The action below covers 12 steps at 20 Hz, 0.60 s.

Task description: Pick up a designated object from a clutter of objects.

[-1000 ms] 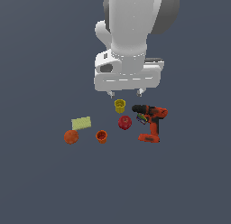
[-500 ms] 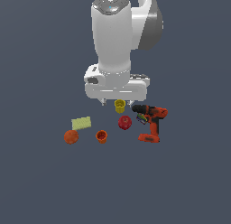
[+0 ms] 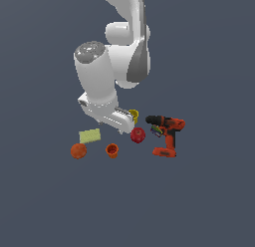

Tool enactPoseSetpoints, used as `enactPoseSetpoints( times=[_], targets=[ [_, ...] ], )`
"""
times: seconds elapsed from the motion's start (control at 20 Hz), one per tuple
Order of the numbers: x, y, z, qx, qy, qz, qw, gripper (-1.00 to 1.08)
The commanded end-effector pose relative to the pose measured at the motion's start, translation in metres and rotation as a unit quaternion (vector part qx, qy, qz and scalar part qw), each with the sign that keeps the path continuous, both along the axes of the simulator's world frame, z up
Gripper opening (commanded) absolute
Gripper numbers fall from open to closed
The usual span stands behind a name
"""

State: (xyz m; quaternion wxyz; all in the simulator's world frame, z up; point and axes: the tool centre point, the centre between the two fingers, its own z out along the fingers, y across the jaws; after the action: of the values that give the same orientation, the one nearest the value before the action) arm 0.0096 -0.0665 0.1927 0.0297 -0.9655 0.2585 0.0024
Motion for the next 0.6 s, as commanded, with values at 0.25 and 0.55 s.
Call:
enactPoseSetpoints(
  times=[0.25, 0.55],
  targets=[
    [-0.02, -0.061, -0.063, -0.005, 0.008, -0.169, 0.9856, 1.0],
    [-0.043, -0.101, -0.101, -0.014, 0.013, -0.277, 0.9606, 1.0]
  ],
)
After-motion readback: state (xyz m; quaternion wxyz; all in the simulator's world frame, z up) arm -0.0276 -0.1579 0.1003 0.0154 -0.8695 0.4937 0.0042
